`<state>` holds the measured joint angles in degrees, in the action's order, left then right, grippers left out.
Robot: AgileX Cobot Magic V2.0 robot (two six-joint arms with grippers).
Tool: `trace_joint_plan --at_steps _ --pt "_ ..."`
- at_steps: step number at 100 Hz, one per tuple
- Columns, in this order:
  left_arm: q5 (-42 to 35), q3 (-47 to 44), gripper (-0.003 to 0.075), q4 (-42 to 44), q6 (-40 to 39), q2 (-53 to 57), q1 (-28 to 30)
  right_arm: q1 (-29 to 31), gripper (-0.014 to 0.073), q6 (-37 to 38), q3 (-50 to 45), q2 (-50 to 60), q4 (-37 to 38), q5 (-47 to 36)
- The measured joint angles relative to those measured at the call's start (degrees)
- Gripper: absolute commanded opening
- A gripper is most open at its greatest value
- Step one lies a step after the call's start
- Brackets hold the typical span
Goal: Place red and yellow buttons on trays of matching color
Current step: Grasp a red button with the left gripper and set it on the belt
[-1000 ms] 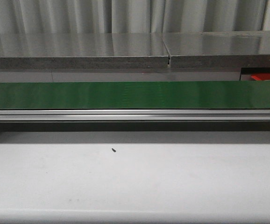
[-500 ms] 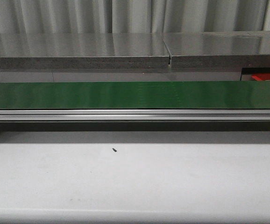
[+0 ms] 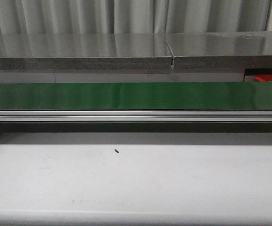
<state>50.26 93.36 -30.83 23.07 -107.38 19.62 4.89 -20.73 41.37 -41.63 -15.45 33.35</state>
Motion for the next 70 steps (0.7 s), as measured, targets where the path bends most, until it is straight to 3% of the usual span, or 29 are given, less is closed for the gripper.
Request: trace_joint_plan --at_steps 28,55,62,70 --pt "-2.43 -7.99 0.0114 0.00 3.68 0.95 -5.33 0.00 -0.0118 0.00 0.00 0.00 0.00 0.00" --pt "-7.85 -12.58 0.0125 -0.80 4.30 1.18 -6.10 0.00 -0.0118 0.00 0.00 0.00 0.00 0.00" --pt "-8.03 -12.72 0.0165 -0.91 4.58 1.18 -6.10 0.00 -0.0118 0.00 0.00 0.00 0.00 0.00" --pt "-8.18 -12.75 0.0296 -1.29 5.32 1.18 -6.10 0.00 -0.0118 0.00 0.00 0.00 0.00 0.00"
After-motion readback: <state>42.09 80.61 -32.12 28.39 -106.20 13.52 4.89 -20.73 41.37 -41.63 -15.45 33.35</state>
